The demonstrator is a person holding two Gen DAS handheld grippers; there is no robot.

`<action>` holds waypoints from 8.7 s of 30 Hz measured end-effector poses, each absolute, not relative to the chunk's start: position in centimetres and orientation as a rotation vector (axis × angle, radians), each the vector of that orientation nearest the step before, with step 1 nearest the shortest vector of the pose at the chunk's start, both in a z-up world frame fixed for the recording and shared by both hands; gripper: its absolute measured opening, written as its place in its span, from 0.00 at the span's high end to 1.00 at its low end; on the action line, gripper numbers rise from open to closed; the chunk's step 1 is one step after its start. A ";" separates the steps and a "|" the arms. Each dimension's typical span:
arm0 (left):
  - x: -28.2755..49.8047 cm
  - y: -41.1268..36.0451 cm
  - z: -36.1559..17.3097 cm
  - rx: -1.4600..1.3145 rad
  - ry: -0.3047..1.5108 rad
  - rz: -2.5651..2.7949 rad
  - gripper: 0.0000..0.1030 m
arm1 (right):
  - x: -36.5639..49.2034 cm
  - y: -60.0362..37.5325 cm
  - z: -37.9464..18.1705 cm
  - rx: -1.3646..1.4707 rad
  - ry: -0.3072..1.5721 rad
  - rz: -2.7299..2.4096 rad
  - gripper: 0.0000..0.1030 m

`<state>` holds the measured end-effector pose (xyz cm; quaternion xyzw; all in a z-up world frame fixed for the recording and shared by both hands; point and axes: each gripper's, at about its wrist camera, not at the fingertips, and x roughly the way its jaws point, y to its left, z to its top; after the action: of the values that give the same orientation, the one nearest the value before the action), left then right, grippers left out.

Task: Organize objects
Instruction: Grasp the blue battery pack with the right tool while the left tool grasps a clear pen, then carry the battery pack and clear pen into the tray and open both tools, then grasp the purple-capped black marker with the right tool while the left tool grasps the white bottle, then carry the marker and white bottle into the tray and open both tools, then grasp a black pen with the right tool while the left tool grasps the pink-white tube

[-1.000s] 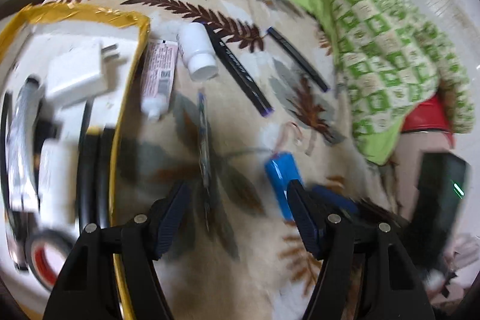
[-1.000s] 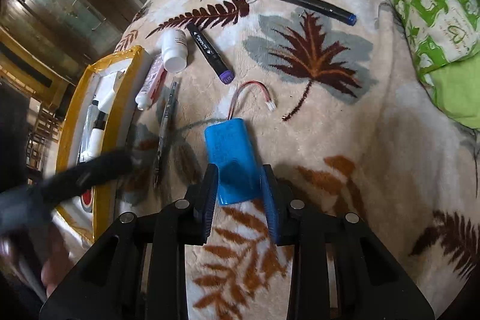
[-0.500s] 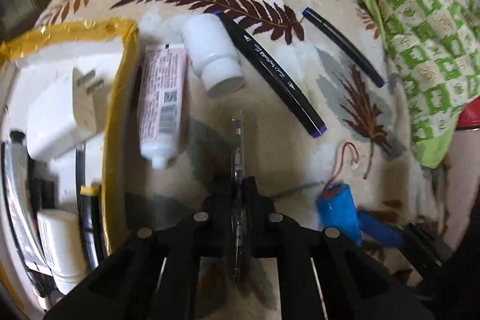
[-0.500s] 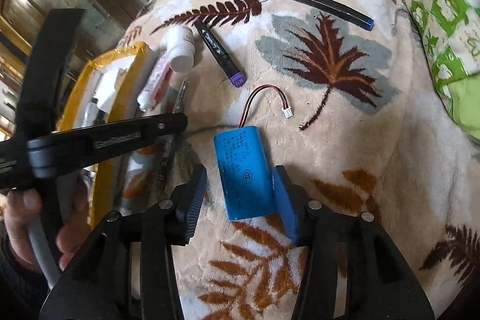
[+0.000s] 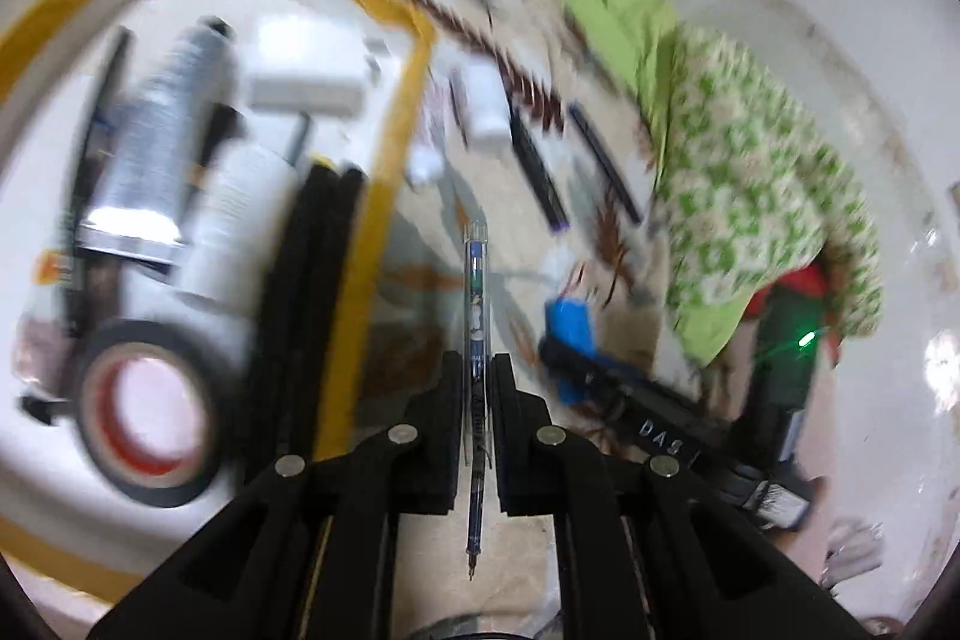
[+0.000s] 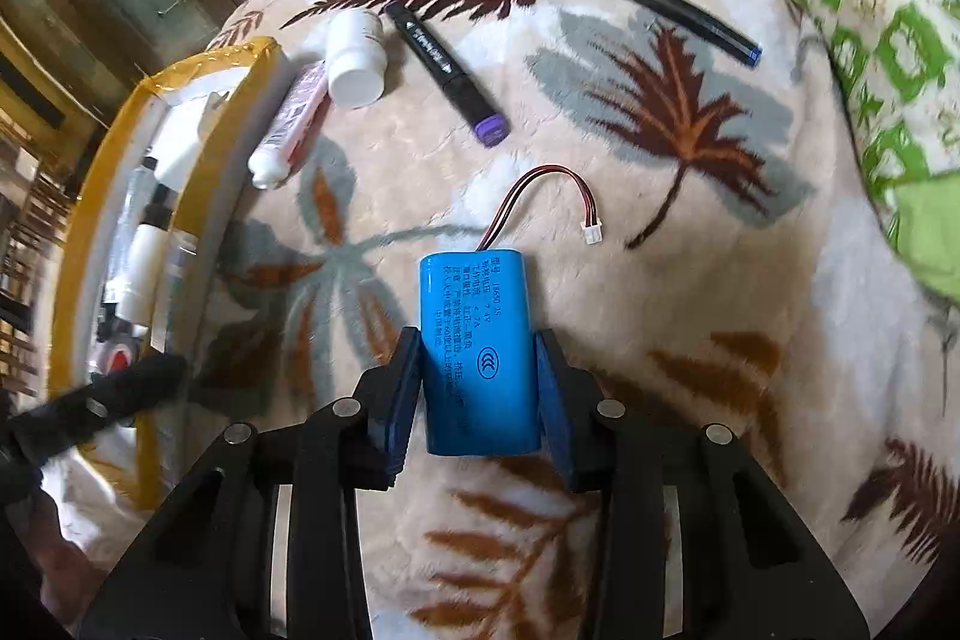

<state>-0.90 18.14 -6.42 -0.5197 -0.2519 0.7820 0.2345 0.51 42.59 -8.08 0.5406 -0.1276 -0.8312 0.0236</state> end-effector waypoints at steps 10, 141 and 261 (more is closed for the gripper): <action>-0.2 12.1 -4.7 -1.333 -0.824 2.247 0.93 | 1.1 43.0 -7.9 1.696 -0.536 -2.537 0.64; -19.5 29.9 -5.9 -1.718 -0.197 2.265 0.48 | -0.4 44.8 -8.7 1.485 -0.337 -2.577 0.84; 1.6 17.3 -3.8 -1.365 -0.635 2.246 0.31 | -11.8 51.2 -3.7 1.375 -0.056 -2.753 0.48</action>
<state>1.63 17.28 -3.82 -0.4928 -0.2293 0.8108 0.2172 -11.82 51.17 -3.68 0.4464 -0.0183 -0.8941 0.0318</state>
